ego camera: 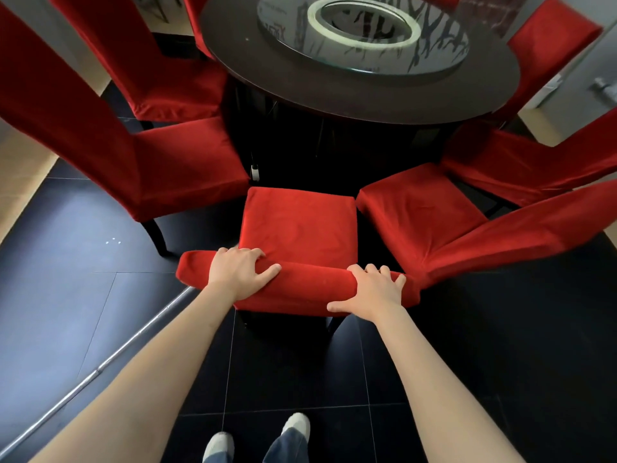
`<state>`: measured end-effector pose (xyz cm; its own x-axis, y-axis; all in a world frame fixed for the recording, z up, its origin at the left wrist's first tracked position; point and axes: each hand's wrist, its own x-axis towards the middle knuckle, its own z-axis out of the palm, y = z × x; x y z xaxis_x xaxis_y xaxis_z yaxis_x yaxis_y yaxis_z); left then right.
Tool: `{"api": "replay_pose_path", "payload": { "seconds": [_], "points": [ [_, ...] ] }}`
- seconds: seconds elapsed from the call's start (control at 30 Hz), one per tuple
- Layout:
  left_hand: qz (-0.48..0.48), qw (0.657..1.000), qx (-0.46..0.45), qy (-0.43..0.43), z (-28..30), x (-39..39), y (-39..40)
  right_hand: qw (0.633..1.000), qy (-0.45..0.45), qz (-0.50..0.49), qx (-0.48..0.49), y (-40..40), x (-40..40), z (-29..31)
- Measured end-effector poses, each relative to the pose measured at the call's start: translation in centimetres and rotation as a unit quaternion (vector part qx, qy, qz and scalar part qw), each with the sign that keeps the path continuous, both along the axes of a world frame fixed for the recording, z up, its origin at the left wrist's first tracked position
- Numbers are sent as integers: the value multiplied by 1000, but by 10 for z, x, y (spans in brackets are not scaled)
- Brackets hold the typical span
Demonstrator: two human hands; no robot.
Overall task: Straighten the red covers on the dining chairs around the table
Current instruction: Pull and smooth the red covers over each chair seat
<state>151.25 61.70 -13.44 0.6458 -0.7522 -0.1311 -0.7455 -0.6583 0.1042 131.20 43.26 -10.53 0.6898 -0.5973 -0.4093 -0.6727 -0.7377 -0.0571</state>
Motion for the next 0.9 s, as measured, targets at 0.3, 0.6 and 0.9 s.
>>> {"api": "replay_pose_path", "payload": {
  "seconds": [0.3, 0.6, 0.9],
  "points": [
    [-41, 999, 11, -13, 3, 1, 7, 998, -38, -39, -25, 26, -19, -9],
    [-20, 999, 25, -21, 2, -4, 0, 999, -41, -32, -8, 11, -17, -16],
    [7, 1000, 4, -17, 1, -24, -27, 999, -21, -28, -13, -25, -25, -13]
  ]
}}
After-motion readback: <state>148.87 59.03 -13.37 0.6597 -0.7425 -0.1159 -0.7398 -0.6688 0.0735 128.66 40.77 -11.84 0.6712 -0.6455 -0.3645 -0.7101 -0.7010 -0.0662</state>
